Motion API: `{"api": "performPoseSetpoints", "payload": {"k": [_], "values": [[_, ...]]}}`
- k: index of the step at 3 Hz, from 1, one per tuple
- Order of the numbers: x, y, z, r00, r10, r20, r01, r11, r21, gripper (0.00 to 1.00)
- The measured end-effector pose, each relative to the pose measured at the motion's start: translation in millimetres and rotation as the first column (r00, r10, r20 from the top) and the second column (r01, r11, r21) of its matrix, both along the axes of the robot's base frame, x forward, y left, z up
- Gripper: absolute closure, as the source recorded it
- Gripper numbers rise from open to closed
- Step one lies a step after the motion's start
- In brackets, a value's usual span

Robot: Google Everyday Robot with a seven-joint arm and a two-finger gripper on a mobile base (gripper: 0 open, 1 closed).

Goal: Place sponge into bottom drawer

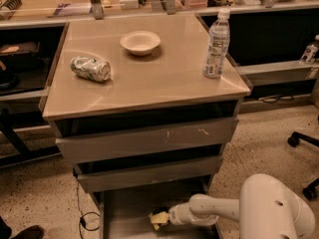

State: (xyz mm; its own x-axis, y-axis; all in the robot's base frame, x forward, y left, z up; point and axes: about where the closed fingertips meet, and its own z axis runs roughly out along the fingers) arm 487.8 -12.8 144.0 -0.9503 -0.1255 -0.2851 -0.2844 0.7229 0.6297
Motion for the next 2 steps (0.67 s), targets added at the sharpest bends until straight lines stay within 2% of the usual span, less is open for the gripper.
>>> {"api": "performPoseSetpoints", "payload": {"k": [1, 2], "values": [[0.0, 0.1, 0.0, 1.0000, 0.000, 0.000, 0.000, 1.000, 0.000, 0.00], [0.0, 0.1, 0.0, 1.0000, 0.000, 0.000, 0.000, 1.000, 0.000, 0.00]]}}
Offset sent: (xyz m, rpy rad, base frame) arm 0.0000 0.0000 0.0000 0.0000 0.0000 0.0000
